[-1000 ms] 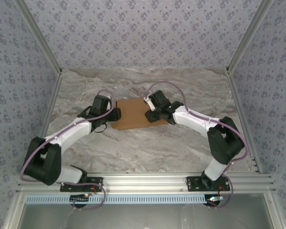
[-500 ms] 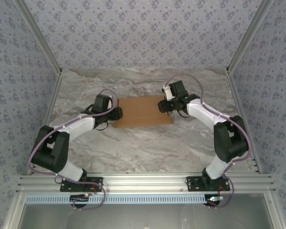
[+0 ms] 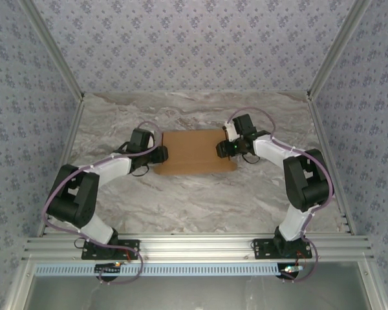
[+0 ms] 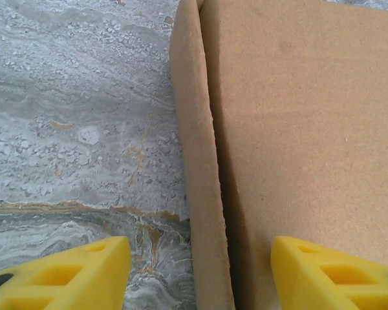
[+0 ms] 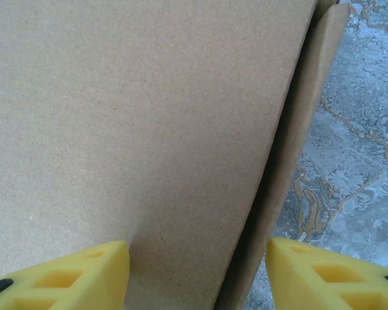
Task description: Fold the paper box
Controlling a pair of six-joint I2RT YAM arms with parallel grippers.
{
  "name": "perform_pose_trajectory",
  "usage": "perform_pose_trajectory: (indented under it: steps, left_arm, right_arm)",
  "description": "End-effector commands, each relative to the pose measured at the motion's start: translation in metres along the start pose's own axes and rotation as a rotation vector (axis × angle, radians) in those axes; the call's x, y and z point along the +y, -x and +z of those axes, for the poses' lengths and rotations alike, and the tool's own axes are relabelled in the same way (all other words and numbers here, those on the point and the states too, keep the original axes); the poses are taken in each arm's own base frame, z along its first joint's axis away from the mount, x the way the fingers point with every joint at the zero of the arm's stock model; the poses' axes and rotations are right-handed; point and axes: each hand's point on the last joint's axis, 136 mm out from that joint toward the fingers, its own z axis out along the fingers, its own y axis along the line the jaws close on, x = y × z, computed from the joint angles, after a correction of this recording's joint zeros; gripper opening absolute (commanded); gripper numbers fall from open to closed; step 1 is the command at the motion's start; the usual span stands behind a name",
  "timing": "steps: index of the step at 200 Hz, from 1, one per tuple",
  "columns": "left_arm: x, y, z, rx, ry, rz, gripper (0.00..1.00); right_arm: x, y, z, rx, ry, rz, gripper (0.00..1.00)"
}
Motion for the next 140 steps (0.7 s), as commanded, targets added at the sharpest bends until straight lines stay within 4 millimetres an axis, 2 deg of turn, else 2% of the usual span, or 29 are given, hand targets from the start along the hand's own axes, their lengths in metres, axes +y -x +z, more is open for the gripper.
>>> perform_pose_trajectory:
  steps: [1, 27, 40, 55, 101, 112, 116, 140]
  left_arm:
    - [0.014, -0.029, 0.013, 0.076, 0.025, -0.008, 0.58]
    - [0.014, -0.043, 0.021, 0.108, -0.002, -0.034, 0.56]
    - [0.013, -0.048, 0.023, 0.120, -0.014, -0.040, 0.55]
    - [0.010, -0.044, 0.021, 0.110, -0.025, -0.042, 0.55]
    - [0.000, -0.007, 0.005, 0.018, -0.019, -0.019, 0.57]
    - [-0.002, 0.004, 0.000, -0.007, -0.012, -0.010, 0.58]
    - [-0.002, 0.007, -0.001, -0.015, -0.008, -0.006, 0.59]
    - [-0.006, 0.028, -0.012, -0.069, 0.005, 0.011, 0.61]
  right_arm:
    - [-0.010, -0.026, 0.016, 0.074, -0.013, 0.042, 0.58]
    - [-0.017, -0.036, 0.023, 0.100, -0.042, 0.049, 0.55]
    - [-0.019, -0.033, 0.023, 0.096, -0.052, 0.046, 0.54]
    - [-0.018, -0.024, 0.018, 0.079, -0.054, 0.039, 0.54]
    - [-0.011, 0.016, -0.008, -0.007, -0.062, -0.001, 0.56]
    - [-0.012, 0.016, -0.013, -0.007, -0.074, -0.008, 0.58]
    - [-0.010, 0.031, -0.020, -0.041, -0.077, -0.017, 0.59]
    - [-0.007, 0.047, -0.042, -0.100, -0.093, -0.034, 0.64]
